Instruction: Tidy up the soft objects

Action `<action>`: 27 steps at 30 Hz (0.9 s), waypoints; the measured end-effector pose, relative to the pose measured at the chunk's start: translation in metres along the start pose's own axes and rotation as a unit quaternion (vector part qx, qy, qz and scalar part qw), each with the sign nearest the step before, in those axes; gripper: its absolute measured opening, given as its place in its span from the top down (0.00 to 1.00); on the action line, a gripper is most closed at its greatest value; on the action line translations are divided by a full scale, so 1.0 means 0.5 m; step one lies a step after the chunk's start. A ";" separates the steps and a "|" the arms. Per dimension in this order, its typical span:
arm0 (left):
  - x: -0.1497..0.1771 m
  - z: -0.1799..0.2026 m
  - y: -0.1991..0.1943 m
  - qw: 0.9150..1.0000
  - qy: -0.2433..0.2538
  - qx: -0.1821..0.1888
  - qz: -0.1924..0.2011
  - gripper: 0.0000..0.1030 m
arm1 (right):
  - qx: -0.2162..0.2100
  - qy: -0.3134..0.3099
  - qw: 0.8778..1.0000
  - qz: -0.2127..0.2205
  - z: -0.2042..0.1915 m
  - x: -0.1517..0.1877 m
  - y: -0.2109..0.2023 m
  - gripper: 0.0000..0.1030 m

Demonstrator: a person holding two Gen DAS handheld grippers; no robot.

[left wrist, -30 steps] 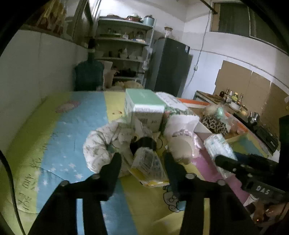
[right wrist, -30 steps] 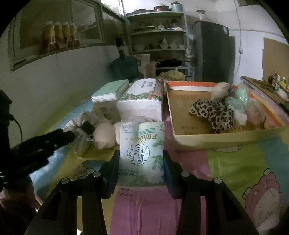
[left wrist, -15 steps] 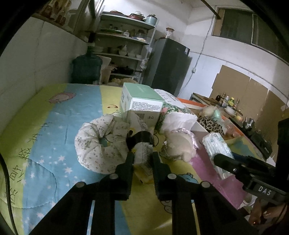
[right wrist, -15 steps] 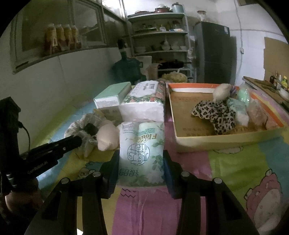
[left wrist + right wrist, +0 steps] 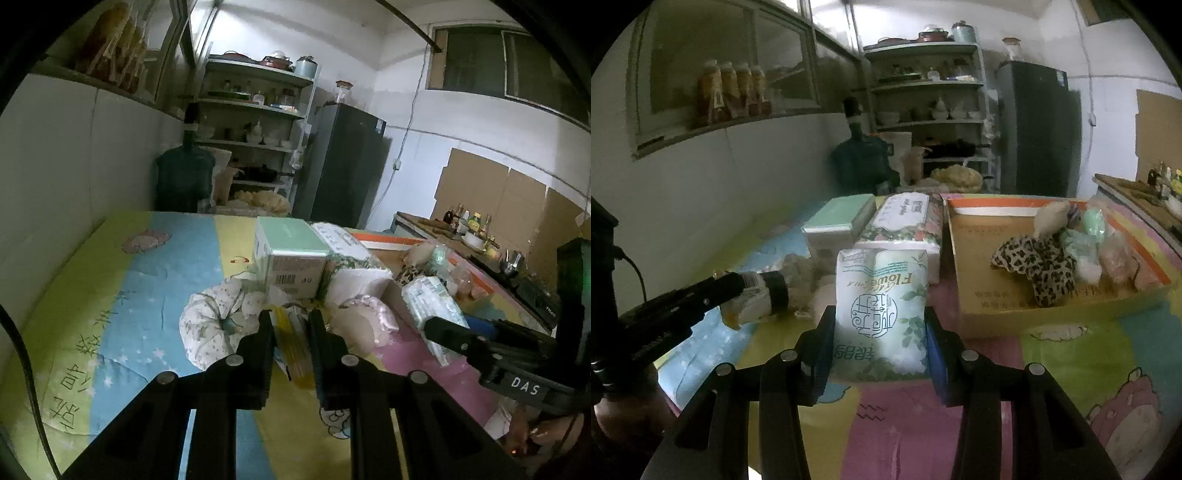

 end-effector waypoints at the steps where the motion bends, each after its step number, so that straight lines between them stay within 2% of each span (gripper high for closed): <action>1: -0.002 0.000 -0.003 1.000 0.000 0.000 0.002 0.83 | -0.001 -0.001 1.000 0.001 -0.003 -0.002 -0.001 0.56; 5: -0.005 0.006 -0.005 1.000 0.012 0.001 0.000 0.83 | -0.005 -0.005 1.000 0.006 -0.008 -0.007 -0.006 0.56; 10: 0.030 0.011 0.019 0.999 0.009 0.019 -0.040 0.82 | -0.011 -0.001 1.000 0.000 -0.007 -0.001 -0.002 0.56; 12: 0.046 0.009 0.033 0.998 0.003 0.013 -0.059 0.77 | -0.011 0.003 1.000 -0.002 -0.004 0.001 0.001 0.56; 14: 0.059 0.006 0.047 0.997 0.000 0.006 -0.074 0.61 | -0.011 0.006 1.000 -0.002 -0.002 0.002 -0.001 0.55; 16: 0.063 0.009 0.053 0.997 -0.010 0.014 -0.078 0.54 | -0.011 0.008 1.000 -0.002 0.003 0.002 -0.001 0.55; 19: 0.063 0.009 0.061 0.996 -0.016 0.016 -0.082 0.53 | -0.010 0.011 1.000 -0.004 0.007 0.005 -0.001 0.55; 27: 0.088 0.005 0.088 0.994 0.002 -0.012 -0.109 0.53 | -0.010 0.020 1.000 -0.006 0.018 0.009 0.002 0.55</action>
Point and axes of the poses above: each gripper's, at about its wrist camera, not at the fingertips, and y roughly the way its jaws point, z to its right, x to its underside, the point moved 8 cm from there along y, roughly the way its jaws point, and after that the axes turned 4 degrees about z, right-handed, at the moved point
